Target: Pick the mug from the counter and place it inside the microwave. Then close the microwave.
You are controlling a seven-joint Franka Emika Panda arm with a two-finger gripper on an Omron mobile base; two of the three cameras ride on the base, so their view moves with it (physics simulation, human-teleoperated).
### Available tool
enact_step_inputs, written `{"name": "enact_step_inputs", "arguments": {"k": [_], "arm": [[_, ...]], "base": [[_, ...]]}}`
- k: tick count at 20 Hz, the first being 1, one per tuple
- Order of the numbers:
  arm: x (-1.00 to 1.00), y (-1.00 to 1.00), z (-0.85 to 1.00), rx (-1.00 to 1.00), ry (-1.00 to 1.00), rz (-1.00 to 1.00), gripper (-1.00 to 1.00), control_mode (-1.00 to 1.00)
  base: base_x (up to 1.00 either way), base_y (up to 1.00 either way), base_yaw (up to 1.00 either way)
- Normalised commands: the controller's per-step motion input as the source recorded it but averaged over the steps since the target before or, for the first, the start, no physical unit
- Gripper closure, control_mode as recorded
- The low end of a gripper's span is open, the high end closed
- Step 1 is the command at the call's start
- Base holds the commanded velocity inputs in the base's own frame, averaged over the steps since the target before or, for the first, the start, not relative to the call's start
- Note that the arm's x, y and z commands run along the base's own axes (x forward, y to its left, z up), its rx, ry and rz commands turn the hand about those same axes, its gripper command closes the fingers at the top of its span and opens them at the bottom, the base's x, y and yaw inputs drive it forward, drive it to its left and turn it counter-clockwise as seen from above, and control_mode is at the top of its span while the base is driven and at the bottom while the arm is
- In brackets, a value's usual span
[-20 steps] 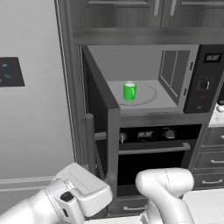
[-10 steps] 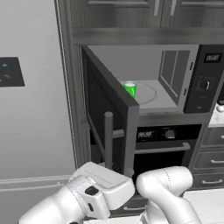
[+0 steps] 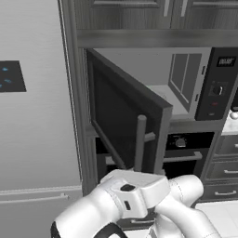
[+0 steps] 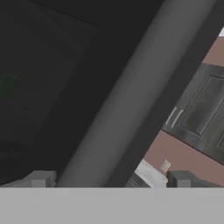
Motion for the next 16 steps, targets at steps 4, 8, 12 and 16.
{"name": "enact_step_inputs", "arguments": {"k": [4,8,12,16], "arm": [[0.00,-0.53,0.03,0.00,0.14,0.04,-1.00,-1.00],[0.00,-0.53,0.03,0.00,0.14,0.05,-1.00,-1.00],[0.00,-0.51,0.06,0.00,0.13,0.05,-1.00,-1.00],[0.00,-0.56,0.06,0.00,0.13,0.05,-1.00,-1.00]], "base": [[0.00,0.00,0.00],[0.00,0.00,0.00],[0.00,0.00,0.00],[0.00,0.00,0.00]]}}
